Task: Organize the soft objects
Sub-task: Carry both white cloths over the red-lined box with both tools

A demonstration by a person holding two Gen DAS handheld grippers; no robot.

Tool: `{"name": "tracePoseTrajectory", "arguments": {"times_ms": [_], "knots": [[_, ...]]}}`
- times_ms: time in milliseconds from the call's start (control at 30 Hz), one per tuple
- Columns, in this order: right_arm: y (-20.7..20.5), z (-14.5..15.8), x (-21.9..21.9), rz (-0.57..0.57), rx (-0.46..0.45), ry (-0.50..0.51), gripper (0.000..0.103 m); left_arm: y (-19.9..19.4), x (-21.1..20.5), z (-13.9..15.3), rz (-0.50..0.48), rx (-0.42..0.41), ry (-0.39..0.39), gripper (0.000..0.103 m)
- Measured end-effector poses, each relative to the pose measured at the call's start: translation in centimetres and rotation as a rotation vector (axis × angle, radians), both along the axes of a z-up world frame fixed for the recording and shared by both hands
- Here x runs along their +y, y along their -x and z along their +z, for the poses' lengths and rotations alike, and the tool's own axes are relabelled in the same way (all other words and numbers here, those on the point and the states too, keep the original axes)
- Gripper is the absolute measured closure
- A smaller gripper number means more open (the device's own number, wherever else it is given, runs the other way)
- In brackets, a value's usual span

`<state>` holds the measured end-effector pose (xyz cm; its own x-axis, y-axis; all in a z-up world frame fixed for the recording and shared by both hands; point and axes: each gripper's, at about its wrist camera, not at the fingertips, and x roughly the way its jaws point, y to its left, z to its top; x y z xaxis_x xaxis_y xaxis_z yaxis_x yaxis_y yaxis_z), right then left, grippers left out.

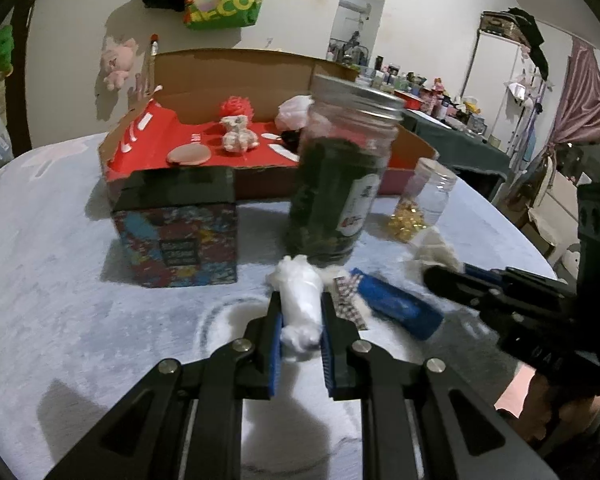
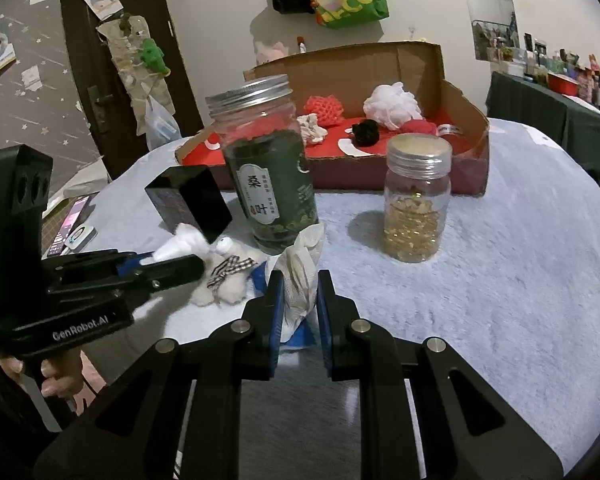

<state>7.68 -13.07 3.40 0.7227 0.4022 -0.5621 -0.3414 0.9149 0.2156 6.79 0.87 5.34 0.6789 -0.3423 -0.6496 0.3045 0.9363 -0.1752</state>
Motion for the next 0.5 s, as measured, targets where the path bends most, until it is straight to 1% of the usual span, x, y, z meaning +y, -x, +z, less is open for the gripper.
{"name": "tracePoseTrajectory", "arguments": {"times_ms": [367, 500], "knots": [[-0.3, -0.4, -4.0, -0.082, 0.046, -0.008, 0.088, -0.7, 5.0, -0.4, 0.11, 0.035, -0.015, 0.086], [-0.8, -0.4, -5.3, -0.105, 0.059, -0.004, 0.088, -1.1, 6.4, -0.6, 0.124, 0.054, -0.022, 0.086]]}}
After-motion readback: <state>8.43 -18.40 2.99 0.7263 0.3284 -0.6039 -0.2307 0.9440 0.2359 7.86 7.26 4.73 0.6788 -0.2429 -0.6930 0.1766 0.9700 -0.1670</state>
